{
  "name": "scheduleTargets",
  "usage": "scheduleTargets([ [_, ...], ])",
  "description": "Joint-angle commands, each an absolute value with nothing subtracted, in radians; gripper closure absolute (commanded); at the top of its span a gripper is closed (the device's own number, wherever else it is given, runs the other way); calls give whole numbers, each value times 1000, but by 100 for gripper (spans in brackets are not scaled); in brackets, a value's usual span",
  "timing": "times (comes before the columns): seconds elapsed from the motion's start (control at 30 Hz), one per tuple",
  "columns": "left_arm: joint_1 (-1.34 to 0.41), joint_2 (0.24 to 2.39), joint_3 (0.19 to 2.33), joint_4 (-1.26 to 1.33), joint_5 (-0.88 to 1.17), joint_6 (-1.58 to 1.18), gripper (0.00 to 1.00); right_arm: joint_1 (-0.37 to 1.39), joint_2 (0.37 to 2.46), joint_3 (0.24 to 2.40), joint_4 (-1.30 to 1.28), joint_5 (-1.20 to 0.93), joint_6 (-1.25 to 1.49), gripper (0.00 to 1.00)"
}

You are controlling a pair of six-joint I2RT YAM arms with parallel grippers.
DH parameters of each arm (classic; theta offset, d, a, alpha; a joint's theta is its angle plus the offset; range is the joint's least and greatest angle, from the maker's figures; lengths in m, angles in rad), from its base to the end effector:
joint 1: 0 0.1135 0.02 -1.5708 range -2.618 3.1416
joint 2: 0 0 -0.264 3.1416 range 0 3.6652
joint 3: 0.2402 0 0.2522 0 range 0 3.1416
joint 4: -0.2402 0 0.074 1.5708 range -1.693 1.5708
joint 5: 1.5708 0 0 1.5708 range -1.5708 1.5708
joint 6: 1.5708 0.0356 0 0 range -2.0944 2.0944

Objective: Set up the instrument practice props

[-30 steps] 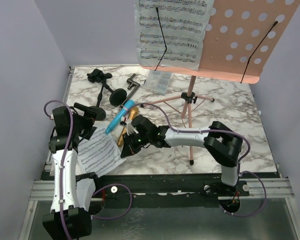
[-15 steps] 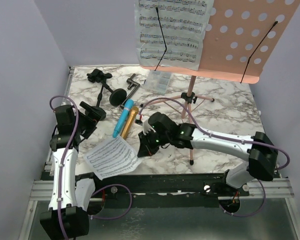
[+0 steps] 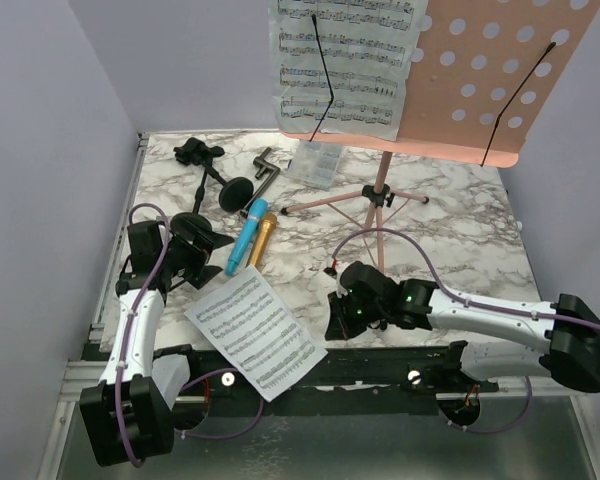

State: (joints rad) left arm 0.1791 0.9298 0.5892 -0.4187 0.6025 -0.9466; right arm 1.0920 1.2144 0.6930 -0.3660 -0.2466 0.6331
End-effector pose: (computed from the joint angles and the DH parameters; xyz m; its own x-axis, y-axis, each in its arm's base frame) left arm 0.1886 0.0136 0.2287 -0.6050 -0.7889 -0.1074 -0.3991 0.4171 -0.8166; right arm 0.1023 0.2159 0.2068 -0.8393 -0.3714 -0.3971 -0.5398 0.6571 0.5262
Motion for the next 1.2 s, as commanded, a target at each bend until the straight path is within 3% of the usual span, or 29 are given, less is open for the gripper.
scheduleTargets([
  [0.0, 141, 922, 542, -298, 692, -1041, 1, 1095, 1146, 685, -408, 11, 750, 100],
  [0.2, -23, 915, 483, -211, 624, -1153, 1, 1096, 1138, 602, -116, -61, 763, 98],
  [0.5, -67, 839, 373, -223, 479, -1202, 1, 1090, 1559, 899, -91, -144, 618, 39],
  [0.63, -68, 797, 342, -236, 428, -1205, 2, 1054, 1695, 1022, -95, -178, 558, 26],
  [0.9, -68, 735, 314, -251, 408, -1200, 2, 933, 1858, 1111, -13, -418, 483, 17],
  [1.07, -67, 726, 334, -261, 418, -1163, 2, 910, 1949, 1178, -17, -543, 457, 18],
  [1.17, -68, 712, 341, -262, 419, -1145, 2, 910, 1988, 1192, 26, -617, 464, 23],
])
